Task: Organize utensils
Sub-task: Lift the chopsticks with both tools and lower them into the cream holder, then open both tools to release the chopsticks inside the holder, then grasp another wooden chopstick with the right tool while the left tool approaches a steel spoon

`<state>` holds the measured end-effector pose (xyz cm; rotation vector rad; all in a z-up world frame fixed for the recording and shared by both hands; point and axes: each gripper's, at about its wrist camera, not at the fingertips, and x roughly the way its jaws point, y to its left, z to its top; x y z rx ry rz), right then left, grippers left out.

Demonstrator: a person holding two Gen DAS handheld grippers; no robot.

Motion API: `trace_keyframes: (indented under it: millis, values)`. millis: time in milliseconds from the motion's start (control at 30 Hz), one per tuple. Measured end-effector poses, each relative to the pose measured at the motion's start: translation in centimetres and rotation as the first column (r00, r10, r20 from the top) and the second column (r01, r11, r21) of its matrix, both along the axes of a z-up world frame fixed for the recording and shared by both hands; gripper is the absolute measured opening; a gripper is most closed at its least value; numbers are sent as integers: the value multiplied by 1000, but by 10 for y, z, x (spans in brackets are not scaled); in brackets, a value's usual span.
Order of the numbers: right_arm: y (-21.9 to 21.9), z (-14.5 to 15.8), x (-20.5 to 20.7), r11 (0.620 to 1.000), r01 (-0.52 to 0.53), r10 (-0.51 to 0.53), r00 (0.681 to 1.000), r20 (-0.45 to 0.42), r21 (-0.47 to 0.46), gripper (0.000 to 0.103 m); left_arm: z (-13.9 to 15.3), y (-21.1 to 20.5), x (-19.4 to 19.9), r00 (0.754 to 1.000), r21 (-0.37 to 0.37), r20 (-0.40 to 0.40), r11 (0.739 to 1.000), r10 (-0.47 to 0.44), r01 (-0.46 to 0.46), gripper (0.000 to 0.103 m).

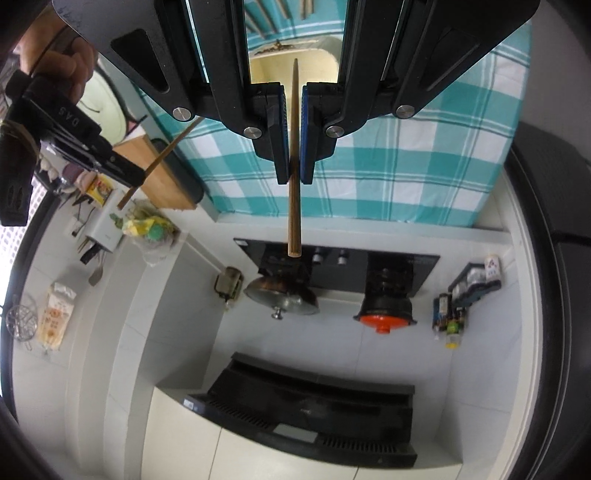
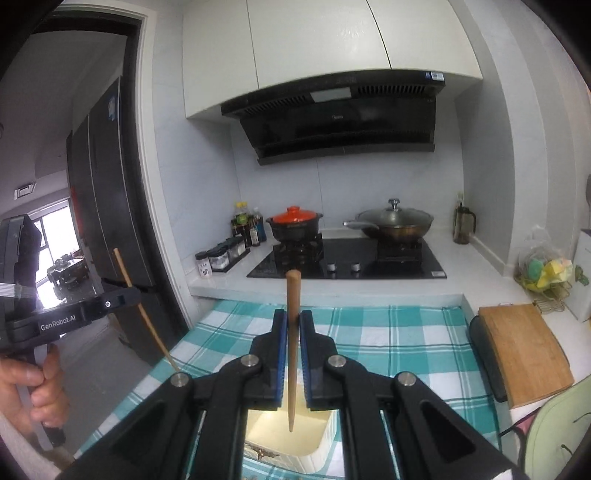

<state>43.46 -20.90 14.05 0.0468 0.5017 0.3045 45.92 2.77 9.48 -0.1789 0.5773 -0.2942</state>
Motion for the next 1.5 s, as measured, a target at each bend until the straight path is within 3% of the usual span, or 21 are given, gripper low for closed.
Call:
trace_keyframes:
  millis: [233,433,467,500,533,567,600,667,800,933,1100,1233,1300,1400,1500]
  values:
    - [9,-92,50,1000,14,-16,968,-251,-9,7,-81,-32,46,982,62,-189,998,-20,33,4]
    - [12,-128,70,999,19,-30,942,-334,-37,8,-112,-44,57,966,77,-258,996,-22,43,4]
    - [12,-129,72,999,22,-33,940,-340,-36,9,-112,-42,56,965,67,-263,997,-22,41,8]
    - [11,-130,73,999,30,-41,939,-342,-36,9,-111,-39,53,964,52,-263,998,-28,43,18]
    - [11,-129,73,998,41,-52,937,-344,-39,18,-108,-36,48,966,43,-257,998,-32,45,26]
    - [9,-128,71,998,49,-59,937,-343,-36,34,-103,-32,43,970,46,-243,998,-29,42,42]
    - [6,-125,69,998,57,-63,941,-333,-29,41,-97,-29,35,975,58,-219,998,-24,37,56]
    - [1,-117,57,998,60,-65,951,-302,-27,45,-86,-20,11,986,87,-166,995,-23,38,66]
    - [-13,-93,12,999,38,-43,969,-245,-24,45,-78,6,-53,996,131,-89,991,-12,23,93]
    - [-30,-73,-60,998,28,-37,983,-182,-50,54,-93,28,-130,999,203,-34,979,23,-16,98]
    - [-53,-75,-151,992,78,-88,990,-111,-97,57,-136,47,-206,996,215,-81,976,48,-29,98]
    - [-63,-96,-214,983,154,-161,985,-62,-100,60,-178,51,-252,985,196,-127,976,119,-93,98]
    - [-68,-115,-242,981,180,-185,980,-68,-71,60,-194,46,-266,977,175,-184,982,106,-73,98]
    - [-66,-154,-272,982,182,-188,972,-140,-57,60,-213,36,-285,973,148,-202,986,112,-82,98]
    - [-51,-192,-291,983,134,-159,965,-207,-128,60,-226,27,-297,968,152,-215,984,127,-95,102]
